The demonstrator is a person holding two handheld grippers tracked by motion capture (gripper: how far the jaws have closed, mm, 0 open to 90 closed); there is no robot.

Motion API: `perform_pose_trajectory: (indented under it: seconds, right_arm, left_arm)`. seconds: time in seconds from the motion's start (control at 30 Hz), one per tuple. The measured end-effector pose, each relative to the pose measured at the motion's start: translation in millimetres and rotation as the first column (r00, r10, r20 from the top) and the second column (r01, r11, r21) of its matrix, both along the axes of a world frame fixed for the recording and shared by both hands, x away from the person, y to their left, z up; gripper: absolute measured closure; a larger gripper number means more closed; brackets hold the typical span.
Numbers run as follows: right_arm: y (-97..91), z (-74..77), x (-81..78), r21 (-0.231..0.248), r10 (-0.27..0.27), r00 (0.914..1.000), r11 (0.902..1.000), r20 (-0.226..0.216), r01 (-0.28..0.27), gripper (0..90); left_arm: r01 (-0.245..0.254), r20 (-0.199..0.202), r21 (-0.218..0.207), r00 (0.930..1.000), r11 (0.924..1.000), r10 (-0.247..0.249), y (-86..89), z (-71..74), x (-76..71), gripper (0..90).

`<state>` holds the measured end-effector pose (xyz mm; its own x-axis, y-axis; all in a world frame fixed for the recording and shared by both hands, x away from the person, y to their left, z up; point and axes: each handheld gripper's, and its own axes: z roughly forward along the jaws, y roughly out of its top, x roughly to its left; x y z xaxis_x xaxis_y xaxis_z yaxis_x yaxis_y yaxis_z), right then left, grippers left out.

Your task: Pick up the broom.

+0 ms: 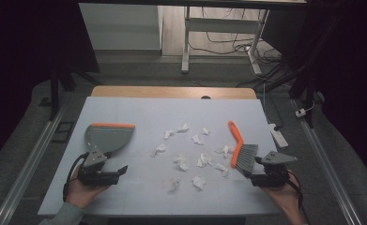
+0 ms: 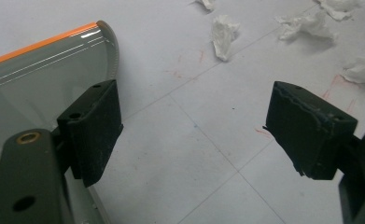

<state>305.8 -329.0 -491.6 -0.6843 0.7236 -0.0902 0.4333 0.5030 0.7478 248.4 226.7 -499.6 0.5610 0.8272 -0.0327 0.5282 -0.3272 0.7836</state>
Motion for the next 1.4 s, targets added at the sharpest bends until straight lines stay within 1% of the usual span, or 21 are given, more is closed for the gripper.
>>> perform_pose_trajectory:
  seconds: [0.27, 0.53, 0.63, 0.73, 0.9, 0.97, 1.07, 1.1, 1.13, 1.17, 1.23, 1.3, 1.33, 1.4]
  right_arm:
    - [-0.8, 2.1, -0.7, -0.001, -0.005, 1.0, 1.0, 0.008, 0.005, 26.8]
    - [-0.4, 3.0, -0.1, -0.004, -0.007, 1.0, 1.0, 0.004, 0.007, 27.1]
    - [0.2, 4.1, 0.5, -0.011, -0.015, 0.9999, 0.9998, 0.005, 0.015, 27.9]
    - [1.0, 6.9, 0.9, -0.004, -0.03, 0.9996, 0.9996, 0.003, 0.03, 28.3]
    - [3.5, 16.8, 2.7, -0.009, -0.037, 0.9993, 0.9993, 0.01, 0.037, 28.3]
    - [4.7, 22.3, 4.6, -0.02, -0.042, 0.999, 0.9989, 0.013, 0.042, 28.5]
    - [8.6, 30.6, 8.4, -0.035, -0.07, 0.9975, 0.9969, 0.007, 0.07, 29.4]
    - [8.6, 30.6, 8.4, -0.035, -0.07, 0.9975, 0.9969, 0.007, 0.07, 29.4]
    - [9.9, 35.9, 11.1, -0.041, -0.084, 0.9965, 0.9956, 0.004, 0.084, 29.4]
    - [9.9, 35.9, 11.1, -0.041, -0.084, 0.9965, 0.9956, 0.004, 0.084, 29.4]
    - [10.2, 43.2, 16.5, -0.041, -0.112, 0.9937, 0.9929, -0.009, 0.111, 29.4]
    - [10.5, 47.5, 21.4, -0.042, -0.131, 0.9911, 0.9906, -0.022, 0.13, 29.7]
    - [10.5, 47.5, 21.4, -0.042, -0.131, 0.9911, 0.9906, -0.022, 0.13, 29.7]
    - [11.4, 53.2, 31.6, -0.053, -0.15, 0.9882, 0.9876, -0.03, 0.148, 30.0]
  left_arm:
    - [0.001, -0.005, -0.002, 1.0, 1.0, -0.001, -0.1, -0.8, -0.8, 19.0]
    - [0.005, -0.007, -0.001, 1.0, 1.0, -0.005, -1.1, -1.0, -0.8, 18.9]
    - [0.005, -0.007, 0.0, 1.0, 1.0, -0.005, -1.4, -1.2, -0.5, 18.9]
    - [0.005, -0.007, 0.0, 1.0, 1.0, -0.005, -1.6, -1.2, -0.5, 18.9]
    - [0.01, -0.005, 0.002, 0.9999, 0.9999, -0.01, -2.4, -1.2, -0.3, 18.9]
    - [0.011, -0.005, 0.002, 0.9999, 0.9999, -0.011, -2.5, -1.3, 0.0, 18.9]
    - [0.011, -0.005, 0.003, 0.9999, 0.9999, -0.011, -2.7, -1.6, 0.3, 18.9]
    - [0.012, -0.006, 0.003, 0.9999, 0.9999, -0.012, -3.0, -1.7, 0.4, 18.9]
    - [0.014, -0.006, 0.005, 0.9999, 0.9999, -0.014, -3.3, -1.7, 0.5, 18.9]
    - [0.016, -0.005, 0.006, 0.9999, 0.9998, -0.016, -3.6, -1.7, 0.5, 18.9]
    - [0.02, -0.004, 0.005, 0.9998, 0.9998, -0.02, -4.5, -1.2, 0.1, 18.9]
    - [0.021, -0.004, 0.006, 0.9998, 0.9998, -0.021, -4.8, -1.2, 0.0, 18.9]
    - [0.021, -0.004, 0.007, 0.9998, 0.9998, -0.021, -5.0, -1.2, 0.0, 18.9]
    - [0.02, -0.006, 0.007, 0.9998, 0.9998, -0.02, -5.3, -1.5, 0.2, 18.9]
